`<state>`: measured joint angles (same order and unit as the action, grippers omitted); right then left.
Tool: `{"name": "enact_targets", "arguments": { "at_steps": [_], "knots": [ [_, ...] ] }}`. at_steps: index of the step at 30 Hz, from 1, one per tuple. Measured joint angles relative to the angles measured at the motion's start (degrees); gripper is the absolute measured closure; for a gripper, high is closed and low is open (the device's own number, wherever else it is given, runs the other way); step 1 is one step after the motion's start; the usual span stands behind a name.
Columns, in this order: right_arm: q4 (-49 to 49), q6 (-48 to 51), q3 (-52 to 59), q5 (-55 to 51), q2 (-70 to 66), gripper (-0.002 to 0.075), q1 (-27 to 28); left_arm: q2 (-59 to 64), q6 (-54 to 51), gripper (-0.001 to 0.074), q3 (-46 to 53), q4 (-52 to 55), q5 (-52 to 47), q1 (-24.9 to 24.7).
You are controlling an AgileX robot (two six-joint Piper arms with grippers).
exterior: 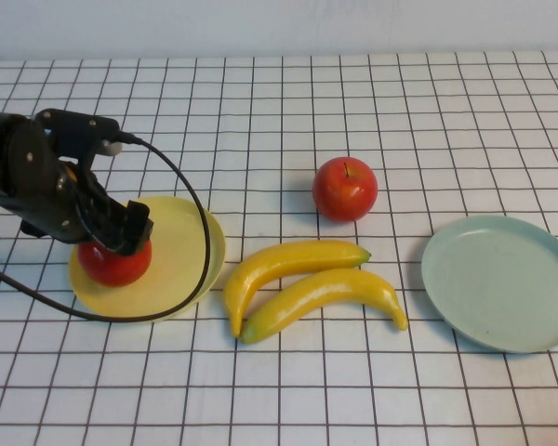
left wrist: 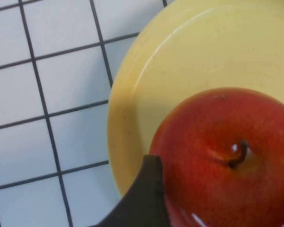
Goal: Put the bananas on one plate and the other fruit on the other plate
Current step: Put one type of fruit in the left plate
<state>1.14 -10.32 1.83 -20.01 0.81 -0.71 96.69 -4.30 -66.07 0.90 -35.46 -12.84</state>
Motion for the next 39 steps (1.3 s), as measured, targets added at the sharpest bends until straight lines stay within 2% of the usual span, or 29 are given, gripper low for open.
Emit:
{"name": "enact_targets", "arguments": {
  "at_steps": [8, 19, 26, 34, 39],
  "knots": [
    [0.0, 0.0, 0.0, 0.0, 0.0, 0.0742, 0.0, -1.66, -0.1, 0.0066, -1.08, 0.26, -1.56, 0.0],
    [0.0, 0.0, 0.0, 0.0, 0.0, 0.0742, 0.0, -2.57, -1.84, 0.0066, -15.54, 0.51, -16.65, 0.0],
    [0.0, 0.0, 0.0, 0.0, 0.0, 0.0742, 0.0, -2.61, -4.96, 0.0066, -18.76, -3.87, -17.78, -0.47],
    [0.0, 0.0, 0.0, 0.0, 0.0, 0.0743, 0.0, -2.06, -9.6, 0.0066, -19.09, -5.68, -10.65, -8.62],
    [0.0, 0.0, 0.0, 0.0, 0.0, 0.0743, 0.0, 2.7, -10.34, 0.0066, -23.53, -6.09, -9.21, -13.76]
  ]
}}
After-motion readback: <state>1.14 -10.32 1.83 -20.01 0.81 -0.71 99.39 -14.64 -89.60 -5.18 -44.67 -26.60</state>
